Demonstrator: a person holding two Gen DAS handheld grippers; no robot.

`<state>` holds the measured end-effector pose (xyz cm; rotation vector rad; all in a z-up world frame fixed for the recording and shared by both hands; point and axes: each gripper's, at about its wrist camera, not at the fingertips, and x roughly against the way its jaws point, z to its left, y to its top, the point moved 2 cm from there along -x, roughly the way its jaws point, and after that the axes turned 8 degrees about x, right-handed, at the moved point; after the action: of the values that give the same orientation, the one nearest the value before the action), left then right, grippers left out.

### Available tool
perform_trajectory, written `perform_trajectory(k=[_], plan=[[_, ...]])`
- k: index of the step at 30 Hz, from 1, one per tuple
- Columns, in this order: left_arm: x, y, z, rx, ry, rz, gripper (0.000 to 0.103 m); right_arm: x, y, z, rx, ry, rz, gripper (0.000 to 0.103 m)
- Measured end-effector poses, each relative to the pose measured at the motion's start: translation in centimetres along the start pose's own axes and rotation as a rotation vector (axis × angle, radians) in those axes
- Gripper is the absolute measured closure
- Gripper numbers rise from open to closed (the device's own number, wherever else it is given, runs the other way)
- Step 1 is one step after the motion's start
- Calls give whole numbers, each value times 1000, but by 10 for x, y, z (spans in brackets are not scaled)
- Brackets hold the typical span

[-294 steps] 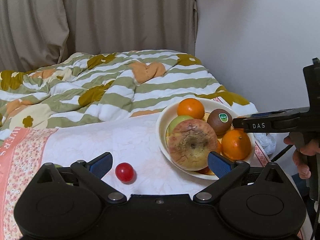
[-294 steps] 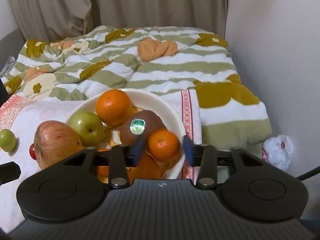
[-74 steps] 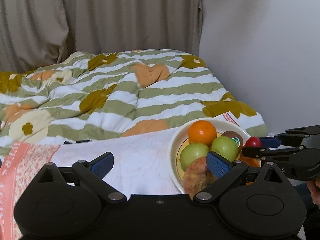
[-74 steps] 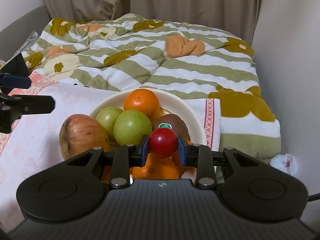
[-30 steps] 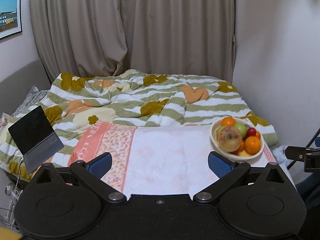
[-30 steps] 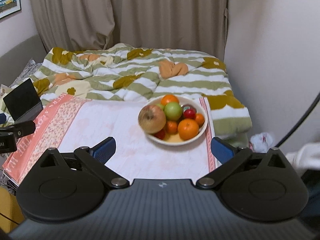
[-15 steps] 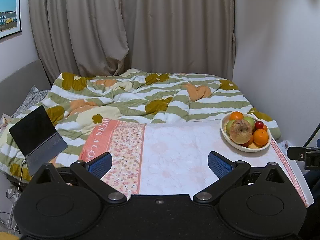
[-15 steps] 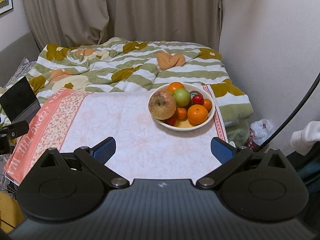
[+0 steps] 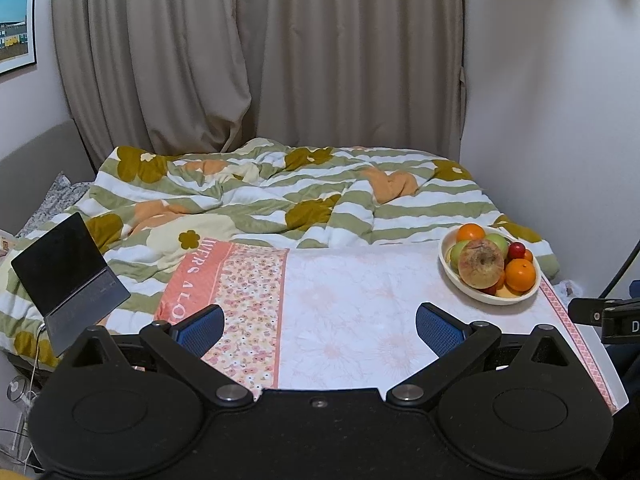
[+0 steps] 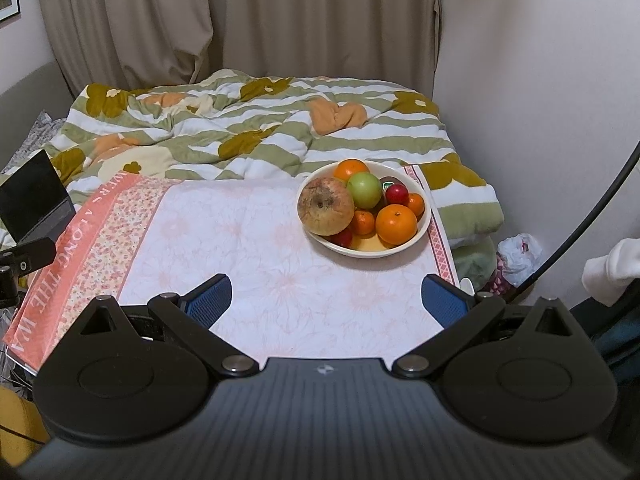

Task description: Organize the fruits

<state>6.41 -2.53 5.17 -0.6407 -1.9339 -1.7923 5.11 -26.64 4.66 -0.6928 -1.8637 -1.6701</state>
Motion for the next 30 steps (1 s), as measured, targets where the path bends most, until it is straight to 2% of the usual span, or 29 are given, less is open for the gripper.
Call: perform_trajectory(k=[30], plan=[[1, -4, 10, 20, 9, 3, 0, -3, -7, 7, -6, 6, 10, 0]])
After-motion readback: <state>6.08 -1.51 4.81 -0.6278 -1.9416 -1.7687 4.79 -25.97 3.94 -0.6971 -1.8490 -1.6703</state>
